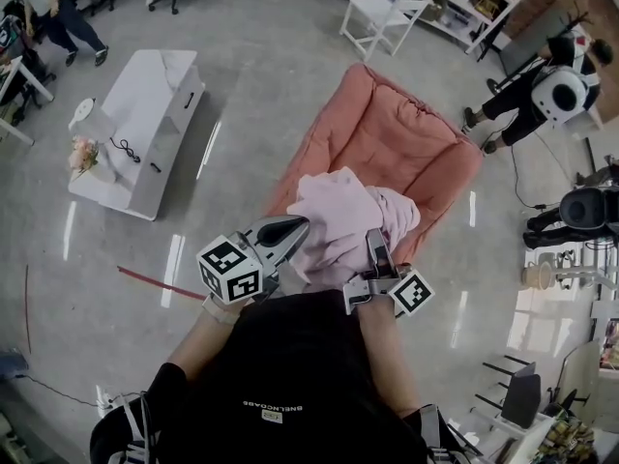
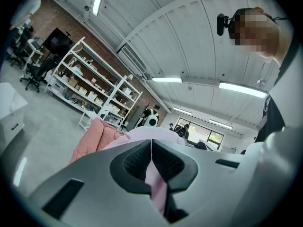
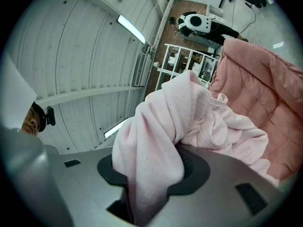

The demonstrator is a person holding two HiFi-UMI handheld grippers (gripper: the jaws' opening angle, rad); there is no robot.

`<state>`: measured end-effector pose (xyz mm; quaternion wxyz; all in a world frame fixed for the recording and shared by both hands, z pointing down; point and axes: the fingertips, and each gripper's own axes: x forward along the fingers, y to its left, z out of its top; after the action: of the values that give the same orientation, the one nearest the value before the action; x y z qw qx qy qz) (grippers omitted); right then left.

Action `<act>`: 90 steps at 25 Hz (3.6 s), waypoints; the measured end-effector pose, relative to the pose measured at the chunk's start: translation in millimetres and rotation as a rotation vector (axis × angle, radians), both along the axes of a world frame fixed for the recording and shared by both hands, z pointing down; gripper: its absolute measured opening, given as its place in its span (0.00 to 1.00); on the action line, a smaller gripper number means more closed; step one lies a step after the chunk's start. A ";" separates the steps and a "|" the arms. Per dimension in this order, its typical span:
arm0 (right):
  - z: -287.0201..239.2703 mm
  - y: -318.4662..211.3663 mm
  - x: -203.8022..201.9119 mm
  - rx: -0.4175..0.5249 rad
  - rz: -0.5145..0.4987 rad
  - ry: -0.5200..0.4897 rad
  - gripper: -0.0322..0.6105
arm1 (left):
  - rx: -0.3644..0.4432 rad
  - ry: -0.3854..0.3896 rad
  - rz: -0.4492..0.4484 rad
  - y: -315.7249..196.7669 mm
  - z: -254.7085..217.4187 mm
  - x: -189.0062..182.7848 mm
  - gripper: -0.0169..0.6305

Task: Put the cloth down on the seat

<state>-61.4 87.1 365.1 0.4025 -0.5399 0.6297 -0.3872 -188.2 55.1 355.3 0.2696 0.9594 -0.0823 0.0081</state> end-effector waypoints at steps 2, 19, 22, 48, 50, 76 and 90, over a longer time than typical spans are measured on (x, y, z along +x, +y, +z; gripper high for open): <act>0.3 -5.9 6.1 0.001 -0.006 0.000 0.35 | 0.003 -0.006 -0.001 -4.1 1.5 6.2 0.06; 9.2 -61.2 141.8 -0.006 0.061 -0.033 0.35 | 0.016 -0.075 -0.005 -58.0 8.9 108.1 0.06; 10.9 -70.1 175.5 -0.020 0.087 -0.018 0.35 | 0.021 -0.080 -0.006 -69.2 7.9 128.4 0.06; 102.1 -132.0 386.6 -0.251 0.080 -0.031 0.35 | -0.019 -0.218 -0.134 -110.4 38.9 241.7 0.06; 118.5 -140.0 389.7 -0.281 0.062 -0.022 0.35 | -0.029 -0.227 -0.152 -115.0 46.0 240.8 0.06; 334.7 -203.2 405.2 -0.622 -0.144 0.087 0.35 | -0.185 -0.332 -0.360 -126.3 120.4 222.3 0.06; 436.6 -214.0 396.6 -0.786 -0.252 0.165 0.37 | -0.278 -0.360 -0.450 -116.7 154.2 209.1 0.06</act>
<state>335.2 -126.9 801.7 0.0635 -0.6003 0.5255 -0.5996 20.9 -61.6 509.5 0.3741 0.8543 -0.3370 0.1291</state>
